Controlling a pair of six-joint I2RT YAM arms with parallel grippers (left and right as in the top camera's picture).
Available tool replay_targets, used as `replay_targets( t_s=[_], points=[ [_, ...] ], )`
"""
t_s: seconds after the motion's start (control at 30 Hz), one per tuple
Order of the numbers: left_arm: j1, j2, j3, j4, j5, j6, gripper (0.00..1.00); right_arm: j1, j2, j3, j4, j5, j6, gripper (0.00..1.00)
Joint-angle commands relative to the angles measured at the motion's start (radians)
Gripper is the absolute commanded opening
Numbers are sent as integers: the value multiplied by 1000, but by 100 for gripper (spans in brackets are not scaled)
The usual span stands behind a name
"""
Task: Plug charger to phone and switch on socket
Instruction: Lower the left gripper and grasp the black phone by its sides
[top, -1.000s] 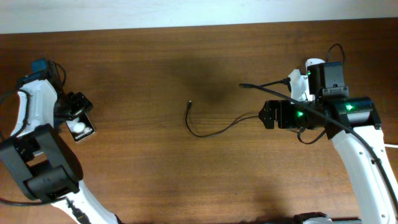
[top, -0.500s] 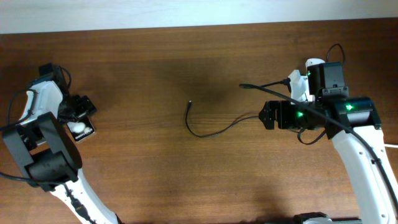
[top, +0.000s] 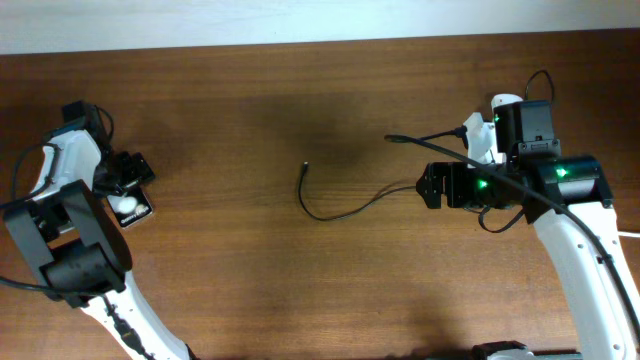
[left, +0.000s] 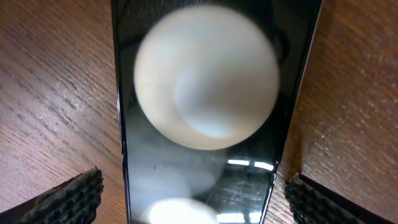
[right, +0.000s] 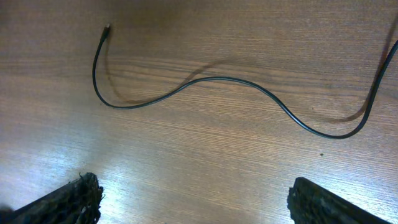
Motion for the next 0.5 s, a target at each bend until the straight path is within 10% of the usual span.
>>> replay_targets(
  t_s=[0.0,0.47],
  points=[
    [18,18,5,14,15,17,99,5,0,19,0,-9,-10,99],
    [106,18,-54,63,229,90,99,5,0,19,3,-9,-10,99]
  ],
)
